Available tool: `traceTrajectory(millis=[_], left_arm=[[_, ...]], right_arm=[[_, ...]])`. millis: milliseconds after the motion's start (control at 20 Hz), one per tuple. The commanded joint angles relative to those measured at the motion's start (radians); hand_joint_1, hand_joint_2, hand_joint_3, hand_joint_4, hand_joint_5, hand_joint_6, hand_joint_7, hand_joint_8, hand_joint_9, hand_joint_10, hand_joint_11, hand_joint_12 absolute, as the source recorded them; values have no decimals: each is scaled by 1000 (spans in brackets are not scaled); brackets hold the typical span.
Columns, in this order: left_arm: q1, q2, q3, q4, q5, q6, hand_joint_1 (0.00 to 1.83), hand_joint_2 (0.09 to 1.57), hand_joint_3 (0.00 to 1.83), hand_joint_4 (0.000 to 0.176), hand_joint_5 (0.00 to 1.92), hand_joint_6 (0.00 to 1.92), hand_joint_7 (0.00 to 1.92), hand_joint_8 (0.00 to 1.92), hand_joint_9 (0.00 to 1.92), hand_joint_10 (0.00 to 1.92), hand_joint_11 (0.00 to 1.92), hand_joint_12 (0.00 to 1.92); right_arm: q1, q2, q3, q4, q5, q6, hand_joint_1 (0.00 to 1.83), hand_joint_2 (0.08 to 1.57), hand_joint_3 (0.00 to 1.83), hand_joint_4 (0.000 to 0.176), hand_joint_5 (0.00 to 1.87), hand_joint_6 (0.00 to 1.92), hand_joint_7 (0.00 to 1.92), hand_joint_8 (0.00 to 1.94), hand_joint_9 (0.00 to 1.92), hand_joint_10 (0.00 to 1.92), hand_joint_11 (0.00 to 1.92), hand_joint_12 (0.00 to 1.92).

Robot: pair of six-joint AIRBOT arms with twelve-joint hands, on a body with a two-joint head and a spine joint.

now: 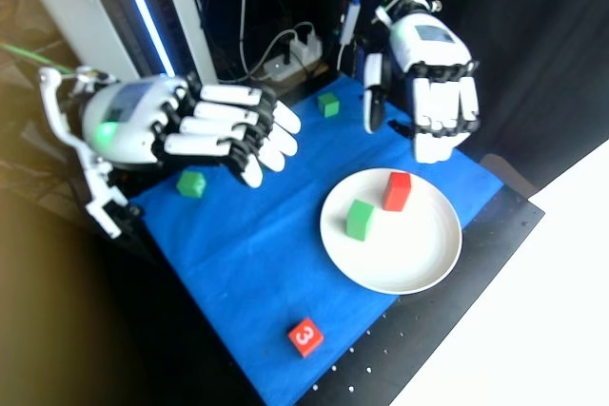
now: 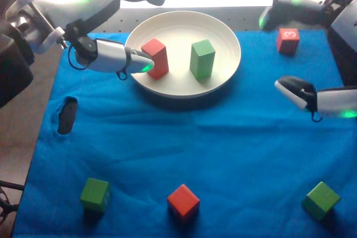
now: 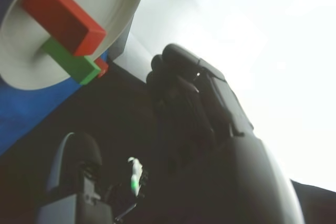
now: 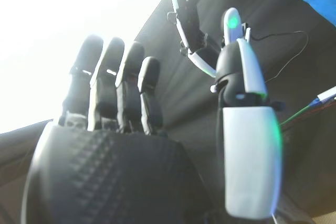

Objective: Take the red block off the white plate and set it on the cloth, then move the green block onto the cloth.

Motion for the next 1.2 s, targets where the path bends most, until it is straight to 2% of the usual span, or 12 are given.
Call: traceTrajectory(millis=[0,50,100,150,200,300,350,400,500,750,900,1150], left_arm=[[-9,-9,8,11,-110,-11,842,958,3,75,457,107,432,22,187,527,0,1448],[-10,-12,13,11,-102,-11,757,908,0,89,410,55,346,4,93,401,0,1092],[-13,-17,18,11,-91,-12,770,872,0,67,408,32,299,1,58,291,0,800],[-19,-26,27,13,-79,-12,784,859,0,50,419,16,296,0,89,202,0,737],[-27,-38,41,14,-60,-12,803,862,0,39,434,15,341,13,193,214,0,1063],[-47,-65,69,25,-19,-12,868,889,6,27,474,20,406,21,356,273,21,1409],[-57,-80,85,31,9,-12,889,900,4,28,488,16,426,15,405,323,77,1452],[-64,-96,101,35,32,-12,903,913,6,15,509,19,471,23,490,389,221,1428],[-68,-110,119,36,56,-12,928,933,1,0,547,10,535,13,477,611,292,1463],[-71,-152,164,35,119,-12,974,946,0,0,590,10,618,20,498,866,384,1548],[-71,-166,178,35,137,-12,1000,957,3,0,621,17,632,19,428,850,300,1531],[-69,-176,189,30,147,-12,1066,1022,5,0,719,24,738,33,526,740,305,1510]], right_arm=[[6,-2,-1,-23,-131,1,1019,677,523,0,594,918,525,1042,432,1272,268,1780],[6,-2,-1,-22,-130,1,1030,679,514,0,600,921,525,1063,432,1291,268,1793],[6,-3,0,-22,-130,1,1029,683,513,0,602,923,532,1071,431,1295,262,1794],[6,-4,1,-21,-130,1,1025,677,510,0,608,926,538,1075,435,1298,265,1797],[6,-4,1,-20,-130,1,1023,669,519,0,605,929,545,1060,437,1289,262,1791],[6,-5,3,-18,-130,1,1028,657,538,0,599,932,536,1064,425,1290,248,1799],[6,-5,4,-18,-130,1,1029,655,550,0,595,935,528,1070,411,1298,230,1809],[6,-5,4,-18,-130,1,1044,640,564,0,584,964,514,1104,401,1332,221,1828],[6,-7,6,-18,-130,1,1066,637,557,0,579,986,505,1132,393,1346,199,1832],[6,-8,7,-18,-130,1,1090,663,497,0,577,981,523,1154,416,1334,211,1810],[6,-8,7,-18,-130,1,1088,665,474,0,600,980,532,1166,432,1350,248,1795],[6,-8,7,-18,-130,1,1061,708,452,0,591,956,518,1125,405,1320,199,1786]])
